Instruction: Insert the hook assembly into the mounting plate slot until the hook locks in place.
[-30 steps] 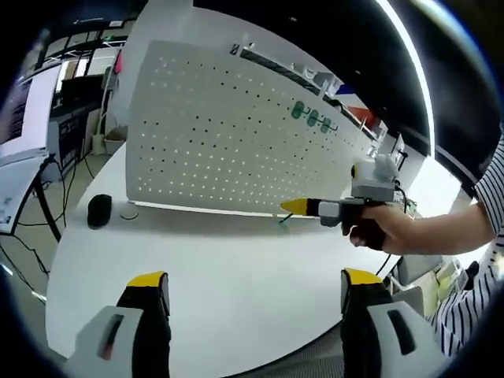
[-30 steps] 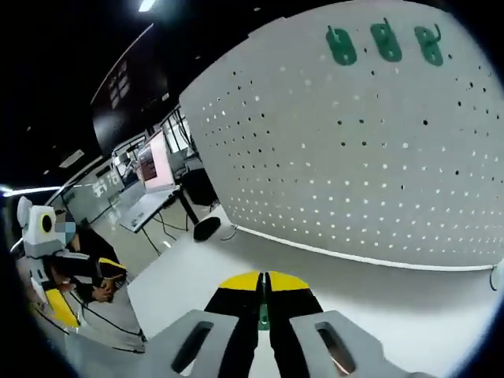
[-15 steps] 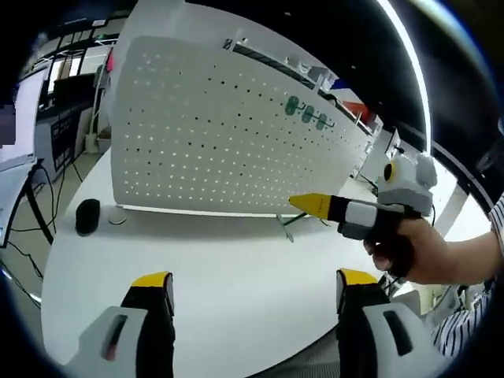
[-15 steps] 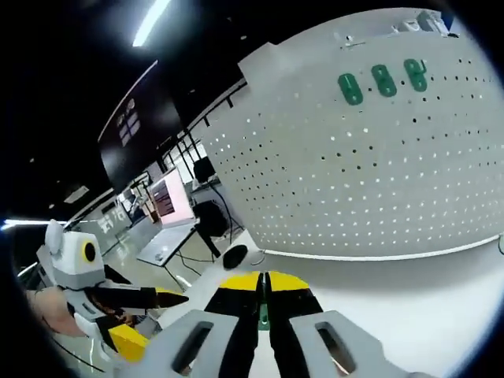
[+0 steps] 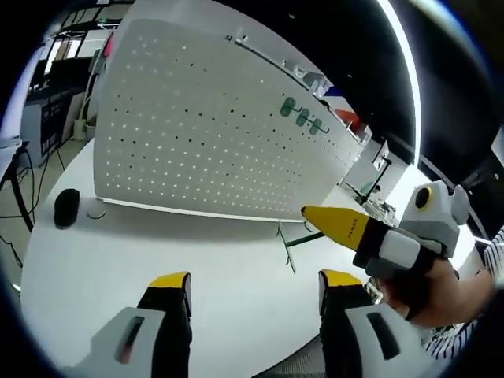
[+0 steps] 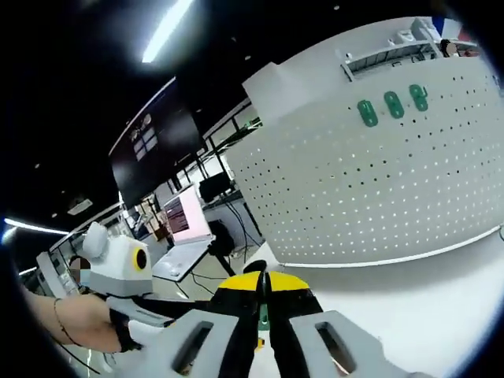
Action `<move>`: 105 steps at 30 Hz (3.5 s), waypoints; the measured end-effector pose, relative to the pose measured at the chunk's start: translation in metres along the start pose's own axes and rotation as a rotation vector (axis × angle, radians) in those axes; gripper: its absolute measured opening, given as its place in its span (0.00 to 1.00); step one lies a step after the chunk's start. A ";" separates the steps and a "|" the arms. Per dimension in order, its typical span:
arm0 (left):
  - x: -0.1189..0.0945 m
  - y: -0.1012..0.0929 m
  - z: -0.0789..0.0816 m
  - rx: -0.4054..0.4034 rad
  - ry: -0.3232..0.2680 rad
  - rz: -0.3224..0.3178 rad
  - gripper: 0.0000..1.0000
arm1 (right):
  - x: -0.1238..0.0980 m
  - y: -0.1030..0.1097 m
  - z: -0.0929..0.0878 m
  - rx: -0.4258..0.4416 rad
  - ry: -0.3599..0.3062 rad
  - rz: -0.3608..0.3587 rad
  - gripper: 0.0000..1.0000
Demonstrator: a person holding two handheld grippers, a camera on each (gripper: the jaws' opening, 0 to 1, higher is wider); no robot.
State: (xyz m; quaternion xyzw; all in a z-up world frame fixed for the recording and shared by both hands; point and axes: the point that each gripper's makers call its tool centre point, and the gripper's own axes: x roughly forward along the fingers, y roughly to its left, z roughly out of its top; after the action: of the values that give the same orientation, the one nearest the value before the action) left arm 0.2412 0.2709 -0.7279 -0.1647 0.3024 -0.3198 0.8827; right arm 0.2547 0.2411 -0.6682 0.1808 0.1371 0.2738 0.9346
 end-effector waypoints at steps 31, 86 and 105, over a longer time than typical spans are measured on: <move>-0.002 -0.025 0.022 -0.081 -0.069 -0.225 0.05 | 0.005 0.030 0.011 -0.179 -0.070 0.009 0.00; -0.014 -0.039 0.026 0.358 -0.101 -0.100 0.01 | -0.016 0.037 -0.008 0.056 0.107 0.120 0.06; -0.026 -0.026 0.016 0.364 -0.098 -0.064 0.04 | -0.012 0.045 -0.023 0.019 0.120 0.128 0.00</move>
State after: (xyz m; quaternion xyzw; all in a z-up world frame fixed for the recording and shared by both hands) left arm 0.2233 0.2700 -0.6925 -0.0270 0.1907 -0.3887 0.9010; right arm 0.2159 0.2760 -0.6681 0.1815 0.1839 0.3419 0.9035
